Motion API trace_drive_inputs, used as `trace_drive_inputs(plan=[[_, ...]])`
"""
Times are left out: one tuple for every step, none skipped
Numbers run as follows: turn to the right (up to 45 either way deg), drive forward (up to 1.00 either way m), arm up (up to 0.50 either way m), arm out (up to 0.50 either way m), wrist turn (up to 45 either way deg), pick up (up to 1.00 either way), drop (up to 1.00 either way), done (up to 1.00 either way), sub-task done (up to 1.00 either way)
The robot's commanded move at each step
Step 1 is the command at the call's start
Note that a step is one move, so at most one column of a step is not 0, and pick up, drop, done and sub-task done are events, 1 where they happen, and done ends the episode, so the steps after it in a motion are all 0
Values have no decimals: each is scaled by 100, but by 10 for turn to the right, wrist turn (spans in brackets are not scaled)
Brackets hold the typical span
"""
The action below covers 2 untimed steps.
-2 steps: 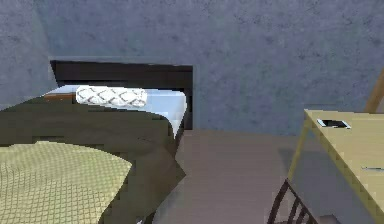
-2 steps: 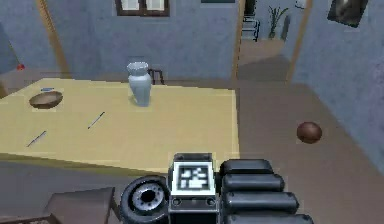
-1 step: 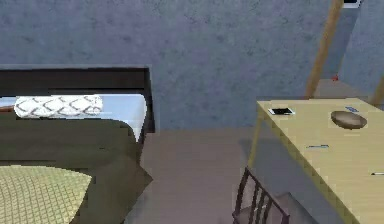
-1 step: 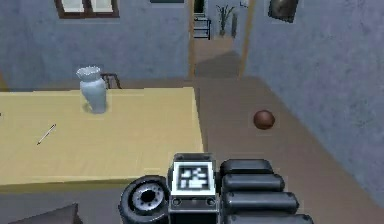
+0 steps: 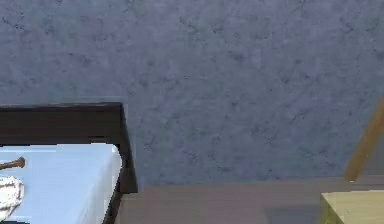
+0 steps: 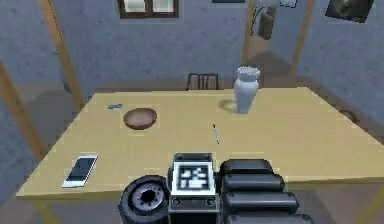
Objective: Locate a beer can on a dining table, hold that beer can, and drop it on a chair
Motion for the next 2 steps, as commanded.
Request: trace_drive_inputs(plan=[[450,0,0,0,0,0,0,0,0],[180,0,0,0,0,0,0,0,0]])
